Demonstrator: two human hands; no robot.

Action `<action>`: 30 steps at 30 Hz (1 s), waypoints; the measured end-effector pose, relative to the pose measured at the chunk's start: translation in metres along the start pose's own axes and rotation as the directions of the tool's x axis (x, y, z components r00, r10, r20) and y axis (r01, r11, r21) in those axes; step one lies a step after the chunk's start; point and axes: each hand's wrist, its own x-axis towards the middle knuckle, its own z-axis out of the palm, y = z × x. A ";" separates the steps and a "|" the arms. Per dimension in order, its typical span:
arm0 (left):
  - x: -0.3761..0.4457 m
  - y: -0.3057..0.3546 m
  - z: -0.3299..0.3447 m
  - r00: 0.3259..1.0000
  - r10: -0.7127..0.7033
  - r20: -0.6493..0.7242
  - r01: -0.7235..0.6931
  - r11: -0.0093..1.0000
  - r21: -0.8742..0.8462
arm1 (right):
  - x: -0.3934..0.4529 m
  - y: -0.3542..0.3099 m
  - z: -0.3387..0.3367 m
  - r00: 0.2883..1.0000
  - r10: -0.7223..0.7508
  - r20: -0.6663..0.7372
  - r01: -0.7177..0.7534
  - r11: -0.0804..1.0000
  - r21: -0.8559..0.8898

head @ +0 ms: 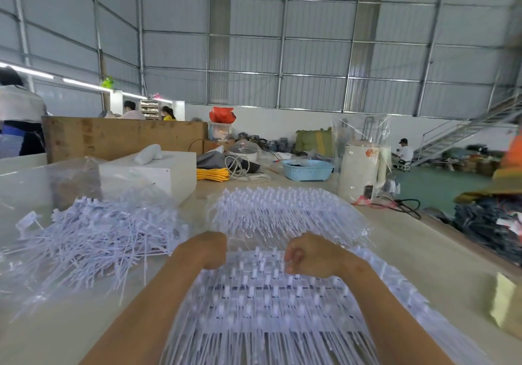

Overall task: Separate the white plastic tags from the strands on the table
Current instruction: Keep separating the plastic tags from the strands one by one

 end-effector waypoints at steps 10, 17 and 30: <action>-0.012 -0.008 -0.006 0.997 -0.073 0.010 0.074 0.986 -0.147 | -0.002 0.003 -0.005 0.999 0.015 0.042 -0.013 0.999 -0.045; -0.027 -0.009 -0.031 0.989 -0.073 -0.128 0.061 0.994 -0.093 | 0.002 0.007 -0.001 1.000 0.001 -0.016 -0.002 1.000 -0.021; -0.068 0.023 -0.074 0.682 -0.103 -0.725 -0.566 0.554 -0.611 | -0.033 0.005 -0.063 0.922 -0.054 -0.383 -0.007 0.987 -0.158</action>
